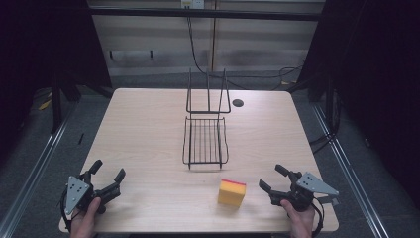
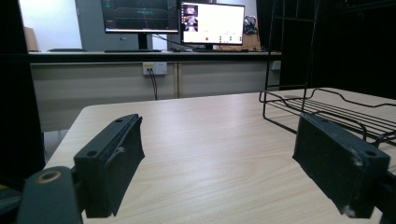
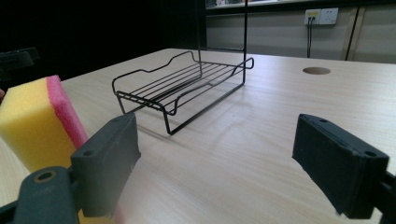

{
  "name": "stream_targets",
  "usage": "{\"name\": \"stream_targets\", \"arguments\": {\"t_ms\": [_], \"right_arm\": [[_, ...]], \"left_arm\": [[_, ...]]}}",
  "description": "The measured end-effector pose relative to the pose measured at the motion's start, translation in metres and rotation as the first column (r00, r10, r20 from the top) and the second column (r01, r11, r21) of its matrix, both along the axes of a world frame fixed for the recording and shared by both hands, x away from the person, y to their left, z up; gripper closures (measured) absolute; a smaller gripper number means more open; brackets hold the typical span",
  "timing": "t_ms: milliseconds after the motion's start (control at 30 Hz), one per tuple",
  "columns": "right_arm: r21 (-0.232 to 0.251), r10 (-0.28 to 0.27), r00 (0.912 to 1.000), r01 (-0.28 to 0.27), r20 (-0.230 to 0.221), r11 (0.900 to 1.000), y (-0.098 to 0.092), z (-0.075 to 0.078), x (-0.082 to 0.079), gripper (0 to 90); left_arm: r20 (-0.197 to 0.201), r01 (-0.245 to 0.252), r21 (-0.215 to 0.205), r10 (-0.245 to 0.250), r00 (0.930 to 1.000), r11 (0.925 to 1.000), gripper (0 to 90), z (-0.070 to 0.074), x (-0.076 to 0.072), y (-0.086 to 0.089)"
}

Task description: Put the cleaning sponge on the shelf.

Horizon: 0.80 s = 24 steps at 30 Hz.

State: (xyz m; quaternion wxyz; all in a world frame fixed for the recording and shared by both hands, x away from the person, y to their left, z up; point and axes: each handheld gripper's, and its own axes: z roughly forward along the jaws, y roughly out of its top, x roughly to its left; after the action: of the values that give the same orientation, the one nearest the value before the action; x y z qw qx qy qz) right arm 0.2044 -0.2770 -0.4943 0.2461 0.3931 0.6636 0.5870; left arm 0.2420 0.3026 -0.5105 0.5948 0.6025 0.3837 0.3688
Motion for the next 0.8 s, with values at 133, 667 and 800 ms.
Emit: {"name": "stream_targets", "arguments": {"t_ms": [133,667,800], "right_arm": [[0.001,0.016,0.9996,-0.016,-0.025,1.0,0.001,-0.0016,0.0021,17.2],[0.029,0.08,0.9948,-0.078,-0.064,0.997,0.0022,0.0004,0.0026,16.1],[0.028,0.114,0.9908,-0.113,-0.072,0.993,0.0053,0.0021,0.0019,17.0]], "left_arm": [[-0.001,0.001,0.0,-0.001,1.0,1.0,15.5,0.0,0.0001,0.0],[-0.001,0.005,0.001,-0.005,1.0,1.0,15.5,0.0001,0.0005,0.0004],[-0.001,0.006,0.001,-0.006,1.0,1.0,15.5,0.0,0.0001,0.0003]]}}
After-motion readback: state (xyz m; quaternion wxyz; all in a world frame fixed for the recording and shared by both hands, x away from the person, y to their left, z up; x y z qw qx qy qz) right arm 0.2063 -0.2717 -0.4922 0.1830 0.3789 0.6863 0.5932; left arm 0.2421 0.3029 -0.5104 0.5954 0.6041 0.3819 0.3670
